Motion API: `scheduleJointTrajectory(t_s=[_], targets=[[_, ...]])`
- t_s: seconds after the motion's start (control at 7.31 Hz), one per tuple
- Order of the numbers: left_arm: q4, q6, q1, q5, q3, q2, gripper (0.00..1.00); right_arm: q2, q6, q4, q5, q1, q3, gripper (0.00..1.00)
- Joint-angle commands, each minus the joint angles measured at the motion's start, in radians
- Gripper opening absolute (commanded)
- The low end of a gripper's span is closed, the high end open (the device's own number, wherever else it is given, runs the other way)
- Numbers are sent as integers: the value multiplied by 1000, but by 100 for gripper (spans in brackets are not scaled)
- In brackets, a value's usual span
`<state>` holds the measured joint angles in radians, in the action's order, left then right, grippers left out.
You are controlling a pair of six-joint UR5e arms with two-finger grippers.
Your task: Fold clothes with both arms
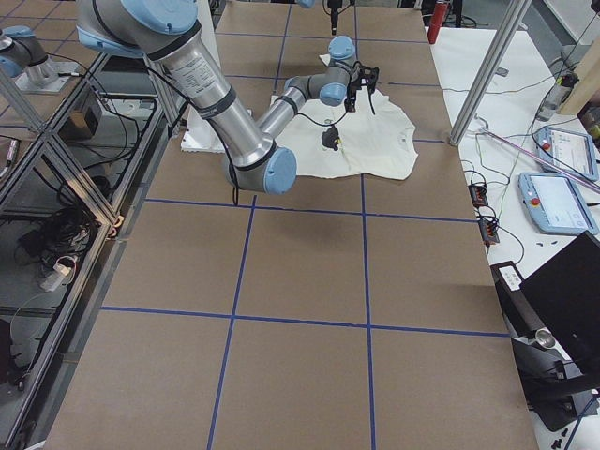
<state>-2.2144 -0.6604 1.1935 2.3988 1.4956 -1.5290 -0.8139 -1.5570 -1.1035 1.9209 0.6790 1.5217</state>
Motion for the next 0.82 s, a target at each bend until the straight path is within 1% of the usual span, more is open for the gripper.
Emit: scheduleJointTrajectory(t_s=[0.0,0.14,0.41,0.68], targets=[[-28,-42,-38,-33,-107,-101,83,-106,8,-1,72,56,80,99],[-31,-41,-40,-35,-150,-127,80,-116,8,-1,69,56,80,99],[-31,-39,-58,-41,-158,-135,75,-129,9,1,63,56,81,99],[-30,-39,-77,-41,-160,-135,73,-129,12,1,63,56,84,99]])
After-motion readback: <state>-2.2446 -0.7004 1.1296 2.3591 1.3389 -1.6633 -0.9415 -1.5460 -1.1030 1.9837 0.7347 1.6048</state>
